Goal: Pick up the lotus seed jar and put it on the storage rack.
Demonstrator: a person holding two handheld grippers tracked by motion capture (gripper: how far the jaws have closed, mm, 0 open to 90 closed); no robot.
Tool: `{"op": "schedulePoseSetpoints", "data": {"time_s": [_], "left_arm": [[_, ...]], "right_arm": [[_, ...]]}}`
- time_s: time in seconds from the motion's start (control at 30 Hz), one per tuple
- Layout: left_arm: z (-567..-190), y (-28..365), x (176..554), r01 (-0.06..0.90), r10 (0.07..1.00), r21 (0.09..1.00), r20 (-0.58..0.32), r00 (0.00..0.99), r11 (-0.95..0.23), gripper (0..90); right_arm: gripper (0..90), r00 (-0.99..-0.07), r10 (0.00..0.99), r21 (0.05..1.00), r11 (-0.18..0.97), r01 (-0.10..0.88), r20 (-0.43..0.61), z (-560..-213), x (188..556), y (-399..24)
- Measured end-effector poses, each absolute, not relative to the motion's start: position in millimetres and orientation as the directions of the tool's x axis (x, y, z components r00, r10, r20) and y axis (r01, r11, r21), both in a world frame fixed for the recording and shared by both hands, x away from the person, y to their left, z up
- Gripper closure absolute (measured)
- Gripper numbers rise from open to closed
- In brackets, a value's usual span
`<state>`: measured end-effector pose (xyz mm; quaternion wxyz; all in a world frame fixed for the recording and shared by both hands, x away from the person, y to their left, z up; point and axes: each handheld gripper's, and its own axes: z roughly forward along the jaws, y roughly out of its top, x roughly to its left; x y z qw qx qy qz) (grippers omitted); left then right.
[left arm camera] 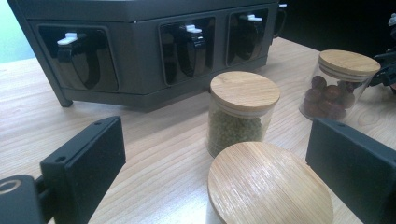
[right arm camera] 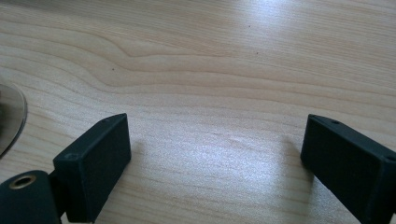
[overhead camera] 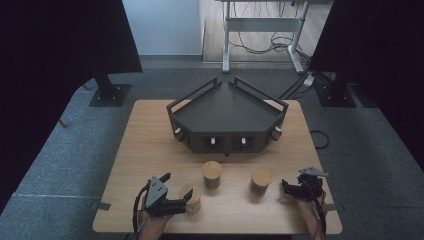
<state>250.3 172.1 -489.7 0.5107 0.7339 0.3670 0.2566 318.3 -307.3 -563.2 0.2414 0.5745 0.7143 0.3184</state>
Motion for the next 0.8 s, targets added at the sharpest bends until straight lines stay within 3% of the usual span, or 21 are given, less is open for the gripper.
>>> {"op": "schedulePoseSetpoints", "data": {"time_s": [0.8], "left_arm": [[-501, 158, 248, 0.288, 0.780, 0.931, -0.005, 0.626, -0.226, 4.4]], "right_arm": [[7.8, -0.223, 0.975, 0.732, 0.137, 0.667, 0.021, -563, 318, -307]]}}
